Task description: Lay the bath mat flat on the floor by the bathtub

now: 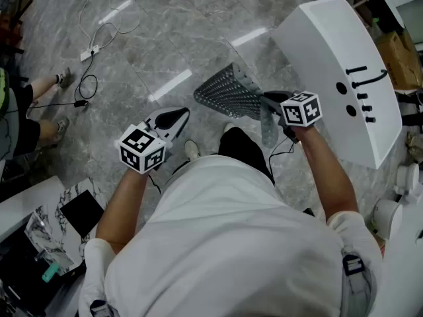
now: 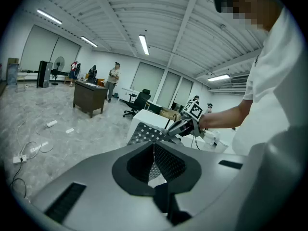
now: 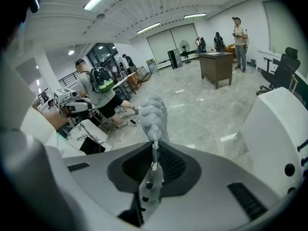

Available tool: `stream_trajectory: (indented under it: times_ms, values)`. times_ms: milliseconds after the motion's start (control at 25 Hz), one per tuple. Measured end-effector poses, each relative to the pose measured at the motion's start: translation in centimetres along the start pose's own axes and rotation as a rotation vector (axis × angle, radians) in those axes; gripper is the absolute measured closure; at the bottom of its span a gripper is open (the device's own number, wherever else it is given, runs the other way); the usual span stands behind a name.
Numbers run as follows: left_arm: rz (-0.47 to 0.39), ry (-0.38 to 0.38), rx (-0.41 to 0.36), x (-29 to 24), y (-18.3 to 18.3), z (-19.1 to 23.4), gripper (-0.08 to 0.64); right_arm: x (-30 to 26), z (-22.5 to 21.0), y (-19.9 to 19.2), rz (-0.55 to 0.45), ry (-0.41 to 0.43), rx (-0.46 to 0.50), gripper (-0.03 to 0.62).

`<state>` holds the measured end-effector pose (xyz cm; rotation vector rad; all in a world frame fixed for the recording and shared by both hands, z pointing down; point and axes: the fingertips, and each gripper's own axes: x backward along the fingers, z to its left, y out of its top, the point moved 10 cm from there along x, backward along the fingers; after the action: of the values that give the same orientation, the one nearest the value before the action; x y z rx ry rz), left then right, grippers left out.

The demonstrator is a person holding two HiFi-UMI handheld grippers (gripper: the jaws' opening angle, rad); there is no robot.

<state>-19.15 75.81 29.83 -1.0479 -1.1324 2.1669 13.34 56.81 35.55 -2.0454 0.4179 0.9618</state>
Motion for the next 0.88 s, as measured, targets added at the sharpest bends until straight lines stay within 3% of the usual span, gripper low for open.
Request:
stream_trajectory:
  times_ms: [200,360,600,720,880]
  values:
    - [-0.051,-0.007,0.017,-2.3,2.5,3.5,0.540,-2.4,-0.7,3.4,-0.002,0.010,0.014,0.543]
    - [-0.031,-0.048,0.020,-5.5,4.5,5.8,0.540,-4.1,-2.4,4.3,0.018,0.041,-0.035,0.545]
    - [0.026,-0.072,0.001,-12.0,10.7,9.6,0.540,-5.1,-8.0,8.5,0.031,0.107,-0.060,0.541]
    - [0.044,-0.072,-0.052,-15.3,13.7,11.8,0.540,-5.7,-10.5,11.4,0.017,0.108,-0.023,0.541]
    - [0.036,-0.096,-0.043,-19.7,16.8,14.4,0.540,-6.5,-14.6,15.7,-0.017,0.084,0.008,0.541]
